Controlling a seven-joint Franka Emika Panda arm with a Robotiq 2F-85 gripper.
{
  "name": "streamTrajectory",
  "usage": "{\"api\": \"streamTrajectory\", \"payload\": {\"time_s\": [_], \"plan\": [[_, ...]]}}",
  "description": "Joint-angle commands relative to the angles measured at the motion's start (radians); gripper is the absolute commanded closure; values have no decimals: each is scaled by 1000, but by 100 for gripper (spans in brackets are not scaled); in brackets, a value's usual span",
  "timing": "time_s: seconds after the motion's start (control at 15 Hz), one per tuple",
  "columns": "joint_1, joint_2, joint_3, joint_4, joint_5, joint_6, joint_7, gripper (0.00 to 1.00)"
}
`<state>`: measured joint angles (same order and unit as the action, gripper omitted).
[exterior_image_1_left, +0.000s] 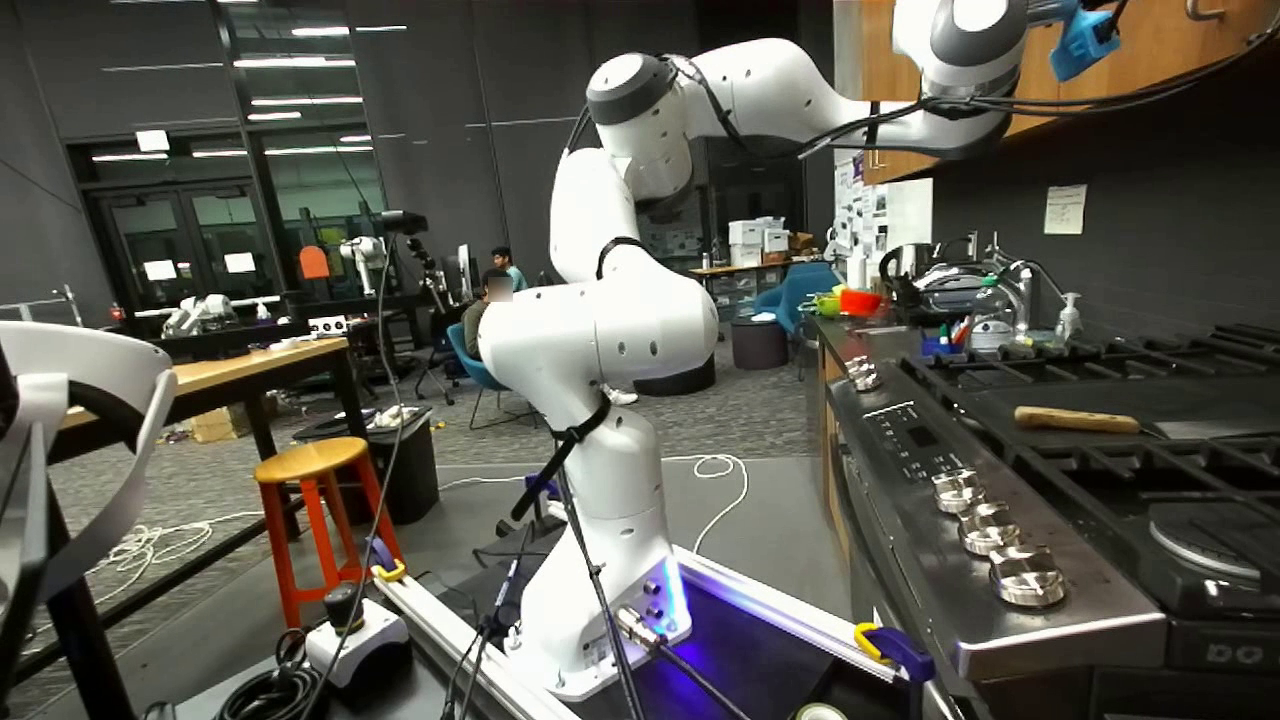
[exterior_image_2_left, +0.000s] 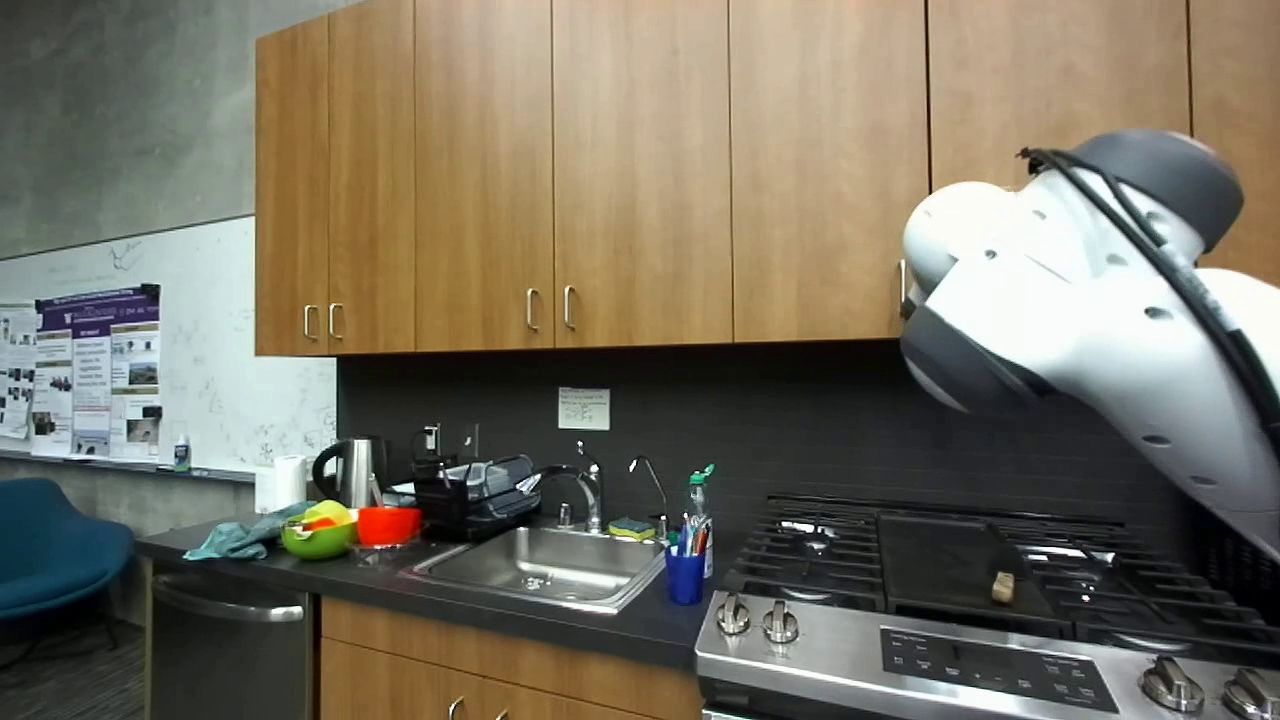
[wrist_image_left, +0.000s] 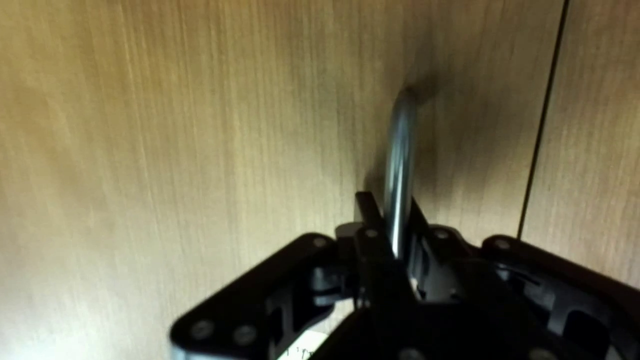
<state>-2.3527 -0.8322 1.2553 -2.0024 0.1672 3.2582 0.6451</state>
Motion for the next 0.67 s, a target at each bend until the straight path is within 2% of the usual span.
{"api": "streamTrajectory", "payload": {"time_s": [0.0,0.6], "plan": [[156,151,-75,-105,4,73,-141,97],[401,260,-261,-180,19,61,-284,97]]}}
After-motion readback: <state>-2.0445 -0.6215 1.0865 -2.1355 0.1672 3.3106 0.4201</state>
